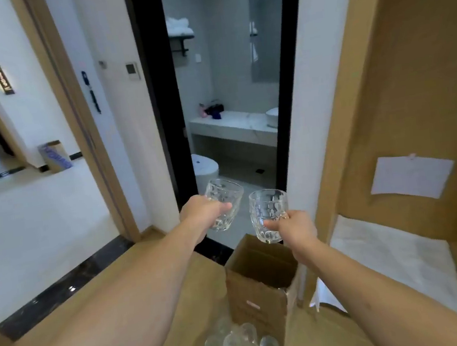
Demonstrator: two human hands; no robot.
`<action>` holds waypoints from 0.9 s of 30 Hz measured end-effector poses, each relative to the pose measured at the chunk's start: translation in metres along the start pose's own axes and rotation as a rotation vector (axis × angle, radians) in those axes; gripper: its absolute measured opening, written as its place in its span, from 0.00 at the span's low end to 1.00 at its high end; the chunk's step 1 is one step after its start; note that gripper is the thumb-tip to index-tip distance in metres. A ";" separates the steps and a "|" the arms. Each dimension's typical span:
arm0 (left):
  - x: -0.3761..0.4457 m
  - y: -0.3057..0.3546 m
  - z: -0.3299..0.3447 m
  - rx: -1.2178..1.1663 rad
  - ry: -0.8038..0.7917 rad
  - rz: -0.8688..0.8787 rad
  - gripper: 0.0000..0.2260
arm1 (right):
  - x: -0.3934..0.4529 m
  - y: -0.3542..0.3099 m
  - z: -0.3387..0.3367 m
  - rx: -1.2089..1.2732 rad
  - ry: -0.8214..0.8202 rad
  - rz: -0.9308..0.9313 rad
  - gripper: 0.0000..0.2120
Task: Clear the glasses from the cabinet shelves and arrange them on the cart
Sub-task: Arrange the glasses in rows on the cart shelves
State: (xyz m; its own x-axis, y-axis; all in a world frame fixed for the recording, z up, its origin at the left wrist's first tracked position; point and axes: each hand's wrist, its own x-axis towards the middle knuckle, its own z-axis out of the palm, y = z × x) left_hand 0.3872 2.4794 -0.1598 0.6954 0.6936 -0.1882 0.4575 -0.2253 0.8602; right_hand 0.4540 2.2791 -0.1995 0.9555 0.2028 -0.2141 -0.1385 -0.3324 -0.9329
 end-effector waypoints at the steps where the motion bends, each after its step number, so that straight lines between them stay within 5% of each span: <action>1: -0.004 0.008 0.008 -0.001 -0.030 0.030 0.23 | -0.006 -0.001 -0.013 0.029 0.049 0.007 0.14; 6: -0.037 0.052 0.057 0.005 -0.182 0.186 0.16 | -0.040 0.010 -0.092 0.108 0.292 0.033 0.16; 22: -0.277 0.166 0.287 -0.069 -0.695 0.466 0.12 | -0.201 0.112 -0.379 0.210 0.895 0.139 0.13; 27: -0.372 0.188 0.368 -0.009 -0.838 0.518 0.13 | -0.262 0.155 -0.465 0.250 0.943 0.119 0.11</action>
State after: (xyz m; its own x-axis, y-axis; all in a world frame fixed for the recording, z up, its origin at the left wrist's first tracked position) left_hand 0.4187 1.9270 -0.1026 0.9780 -0.2000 -0.0595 -0.0162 -0.3570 0.9340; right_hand 0.3031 1.7464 -0.1530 0.7326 -0.6743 -0.0929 -0.1945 -0.0765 -0.9779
